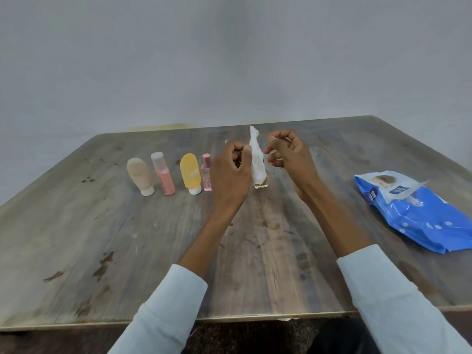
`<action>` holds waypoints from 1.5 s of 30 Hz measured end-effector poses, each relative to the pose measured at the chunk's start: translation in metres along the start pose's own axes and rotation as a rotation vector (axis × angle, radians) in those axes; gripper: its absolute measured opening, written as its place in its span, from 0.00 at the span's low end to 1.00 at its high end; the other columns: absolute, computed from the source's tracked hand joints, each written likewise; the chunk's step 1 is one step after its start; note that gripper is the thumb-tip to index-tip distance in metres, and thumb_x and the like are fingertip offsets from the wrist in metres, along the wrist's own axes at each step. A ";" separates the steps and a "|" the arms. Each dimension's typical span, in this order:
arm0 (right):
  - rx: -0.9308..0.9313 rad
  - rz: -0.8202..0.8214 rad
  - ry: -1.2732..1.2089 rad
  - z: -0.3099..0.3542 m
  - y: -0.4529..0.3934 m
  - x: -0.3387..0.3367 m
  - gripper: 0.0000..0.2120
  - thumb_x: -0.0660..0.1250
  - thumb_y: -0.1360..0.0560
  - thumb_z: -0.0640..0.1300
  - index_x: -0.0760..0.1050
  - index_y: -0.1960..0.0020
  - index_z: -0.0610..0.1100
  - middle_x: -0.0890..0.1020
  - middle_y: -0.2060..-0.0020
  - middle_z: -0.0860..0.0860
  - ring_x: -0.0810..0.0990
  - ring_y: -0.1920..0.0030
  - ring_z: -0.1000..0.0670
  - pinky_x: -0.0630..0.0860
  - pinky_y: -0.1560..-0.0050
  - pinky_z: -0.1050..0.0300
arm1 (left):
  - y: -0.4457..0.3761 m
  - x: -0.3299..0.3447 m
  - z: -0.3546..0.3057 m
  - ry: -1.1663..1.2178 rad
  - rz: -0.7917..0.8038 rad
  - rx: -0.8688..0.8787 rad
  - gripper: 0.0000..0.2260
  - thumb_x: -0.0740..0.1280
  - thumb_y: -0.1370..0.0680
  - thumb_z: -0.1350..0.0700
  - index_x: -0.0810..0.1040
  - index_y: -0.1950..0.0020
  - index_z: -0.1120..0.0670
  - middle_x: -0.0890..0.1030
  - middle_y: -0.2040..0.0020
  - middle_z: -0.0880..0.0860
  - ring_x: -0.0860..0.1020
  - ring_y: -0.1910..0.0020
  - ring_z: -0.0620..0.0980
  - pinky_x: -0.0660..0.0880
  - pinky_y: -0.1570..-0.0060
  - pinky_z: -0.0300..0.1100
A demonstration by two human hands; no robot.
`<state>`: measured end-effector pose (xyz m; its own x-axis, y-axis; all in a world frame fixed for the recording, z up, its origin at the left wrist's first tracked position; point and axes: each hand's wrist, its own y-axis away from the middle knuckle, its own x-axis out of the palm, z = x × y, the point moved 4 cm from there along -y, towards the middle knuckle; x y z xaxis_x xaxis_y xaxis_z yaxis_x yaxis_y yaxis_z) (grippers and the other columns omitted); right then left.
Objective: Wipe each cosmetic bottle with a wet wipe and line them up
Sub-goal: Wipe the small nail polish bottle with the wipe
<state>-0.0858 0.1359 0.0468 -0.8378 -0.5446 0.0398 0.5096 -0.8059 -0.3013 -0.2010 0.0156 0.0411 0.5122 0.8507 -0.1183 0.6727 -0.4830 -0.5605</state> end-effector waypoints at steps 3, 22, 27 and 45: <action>0.001 0.045 0.005 0.004 0.000 0.002 0.11 0.69 0.15 0.53 0.78 0.44 0.45 0.85 0.58 0.51 0.82 0.62 0.53 0.79 0.56 0.59 | 0.002 -0.001 0.000 0.053 -0.005 -0.033 0.08 0.65 0.13 0.56 0.78 0.51 0.57 0.84 0.62 0.57 0.80 0.70 0.50 0.74 0.72 0.35; -0.099 0.030 0.127 0.002 -0.002 -0.003 0.12 0.77 0.21 0.47 0.83 0.47 0.38 0.88 0.52 0.42 0.88 0.52 0.46 0.85 0.52 0.56 | 0.008 0.004 0.004 0.036 0.110 -0.066 0.07 0.72 0.17 0.52 0.80 0.53 0.53 0.84 0.58 0.49 0.84 0.65 0.50 0.81 0.61 0.49; -0.054 0.003 0.099 0.001 -0.003 -0.010 0.07 0.77 0.21 0.47 0.83 0.51 0.43 0.89 0.54 0.44 0.86 0.56 0.50 0.80 0.57 0.60 | 0.003 -0.004 0.002 0.207 0.045 -0.165 0.07 0.71 0.16 0.59 0.80 0.52 0.61 0.84 0.56 0.60 0.82 0.67 0.51 0.73 0.69 0.33; 0.104 0.259 0.136 0.013 0.009 0.005 0.24 0.63 0.17 0.67 0.86 0.47 0.49 0.85 0.56 0.48 0.84 0.57 0.52 0.82 0.51 0.55 | 0.010 0.000 -0.022 -0.182 0.152 0.395 0.05 0.73 0.22 0.59 0.78 0.56 0.54 0.84 0.45 0.44 0.74 0.46 0.39 0.72 0.45 0.43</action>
<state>-0.0831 0.1230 0.0562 -0.6925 -0.7045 -0.1554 0.7209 -0.6676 -0.1859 -0.1822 0.0060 0.0536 0.4632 0.8160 -0.3460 0.3241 -0.5193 -0.7908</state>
